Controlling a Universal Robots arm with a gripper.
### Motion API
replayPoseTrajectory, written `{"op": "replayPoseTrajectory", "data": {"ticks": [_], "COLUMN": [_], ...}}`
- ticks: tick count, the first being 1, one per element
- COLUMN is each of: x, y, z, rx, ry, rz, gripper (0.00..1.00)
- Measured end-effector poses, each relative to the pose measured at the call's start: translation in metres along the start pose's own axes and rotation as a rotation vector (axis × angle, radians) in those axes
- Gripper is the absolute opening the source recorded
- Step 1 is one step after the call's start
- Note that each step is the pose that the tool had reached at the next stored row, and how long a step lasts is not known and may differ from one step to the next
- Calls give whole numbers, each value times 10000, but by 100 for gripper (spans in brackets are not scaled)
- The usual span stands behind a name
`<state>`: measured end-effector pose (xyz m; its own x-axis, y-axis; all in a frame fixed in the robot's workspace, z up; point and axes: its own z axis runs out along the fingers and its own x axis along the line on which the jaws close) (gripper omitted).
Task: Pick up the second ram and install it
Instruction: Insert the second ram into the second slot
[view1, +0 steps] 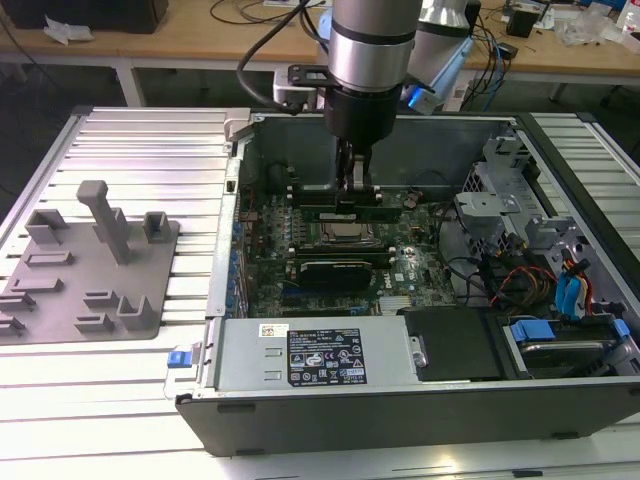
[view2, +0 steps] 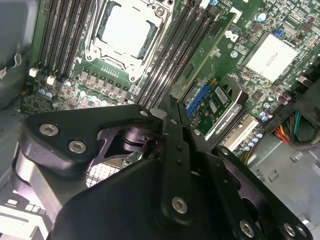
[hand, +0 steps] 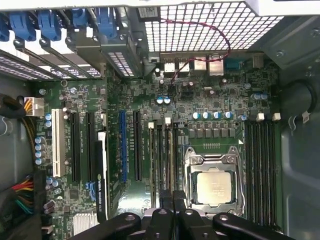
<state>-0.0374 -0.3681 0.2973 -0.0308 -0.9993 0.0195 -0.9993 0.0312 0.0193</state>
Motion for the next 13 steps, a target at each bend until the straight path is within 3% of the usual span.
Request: {"op": "replayPoseTrajectory", "data": {"ticks": [7, 13], "x": [-1, -6], "y": [62, 165], "z": [18, 70], "rx": [32, 91], "ry": [-18, -38], "rz": [1, 2], "gripper": [9, 9]}}
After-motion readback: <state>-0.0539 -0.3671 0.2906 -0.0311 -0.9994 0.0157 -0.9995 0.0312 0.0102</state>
